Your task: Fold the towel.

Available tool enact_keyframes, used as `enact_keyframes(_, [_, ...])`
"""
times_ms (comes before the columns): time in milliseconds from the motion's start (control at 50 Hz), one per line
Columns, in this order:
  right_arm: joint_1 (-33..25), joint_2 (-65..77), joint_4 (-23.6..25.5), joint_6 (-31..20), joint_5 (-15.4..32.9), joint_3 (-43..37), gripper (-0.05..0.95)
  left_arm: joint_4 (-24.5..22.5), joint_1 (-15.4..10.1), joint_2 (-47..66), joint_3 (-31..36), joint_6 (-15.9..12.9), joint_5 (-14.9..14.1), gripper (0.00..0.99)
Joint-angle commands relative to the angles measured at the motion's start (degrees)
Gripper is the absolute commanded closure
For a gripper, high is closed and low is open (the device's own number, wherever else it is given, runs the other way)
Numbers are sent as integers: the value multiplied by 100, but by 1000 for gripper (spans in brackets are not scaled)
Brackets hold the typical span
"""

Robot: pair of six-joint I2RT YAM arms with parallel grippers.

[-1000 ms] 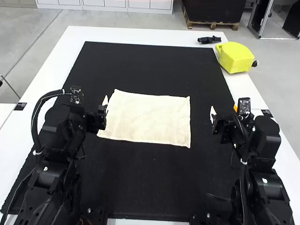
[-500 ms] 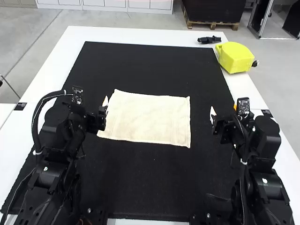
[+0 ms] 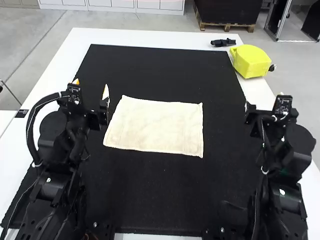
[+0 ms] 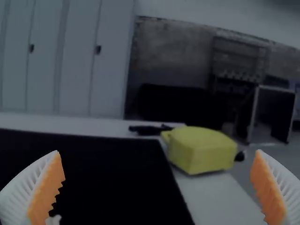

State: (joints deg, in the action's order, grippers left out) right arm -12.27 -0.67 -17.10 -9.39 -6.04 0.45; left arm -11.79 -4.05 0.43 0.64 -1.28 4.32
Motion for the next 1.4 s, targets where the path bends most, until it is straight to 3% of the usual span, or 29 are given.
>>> enact_keyframes(0, [-328, 23, -21, 77, -178, 509, -11, -78, 54, -43, 472, 5, 315, 46])
enact_keyframes(80, [-522, -162, 32, 77, -283, 887, -11, -245, 54, 80, 700, -162, 456, 44])
enact_keyframes(140, [-645, -496, 225, 77, -380, 1397, -11, -394, 54, 309, 929, -584, 561, 43])
enact_keyframes(200, [-733, -874, 339, 121, -398, 1801, -11, -587, 45, 643, 1157, -725, 728, 41])
enact_keyframes(260, [-812, -1340, 357, 139, -336, 2152, -10, -702, 36, 1065, 1518, -725, 816, 31])
enact_keyframes(380, [-952, -2227, 348, 139, -301, 2803, -10, -579, 1, 1917, 2203, -733, 711, 28])
enact_keyframes(520, [-961, -3449, 295, 121, -327, 3603, -10, -886, 1, 3359, 2950, -857, 746, 30])
enact_keyframes(640, [-865, -4609, 163, 25, -292, 4156, -10, -1018, 1, 4554, 3504, -909, 535, 28])
enact_keyframes(720, [-645, -5286, -91, -151, -178, 4411, -10, -1291, 1, 4994, 3636, -1173, 535, 28])
enact_keyframes(800, [-179, -5901, -540, -617, 402, 4508, -10, -1721, -16, 5371, 3653, -1278, 544, 28])
enact_keyframes(900, [665, -6481, -1014, -1311, 1228, 4455, -10, -2073, -52, 5802, 3636, -1278, 518, 28])
enact_keyframes(960, [1157, -6736, -1243, -1461, 1562, 4394, -10, -2205, -78, 6057, 3601, -1278, 518, 28])
enact_keyframes(1120, [2212, -7255, -2051, -1707, 2002, 3928, -10, -2600, -192, 6479, 3346, -1270, 482, 30])
enact_keyframes(1220, [2537, -7747, -2482, -1724, 2178, 3778, -8, -3145, -289, 6936, 3187, -1261, 465, 30])
enact_keyframes(1380, [2607, -8881, -3335, -1777, 2529, 3893, -7, -3453, -333, 8096, 3425, -1199, 588, 30])
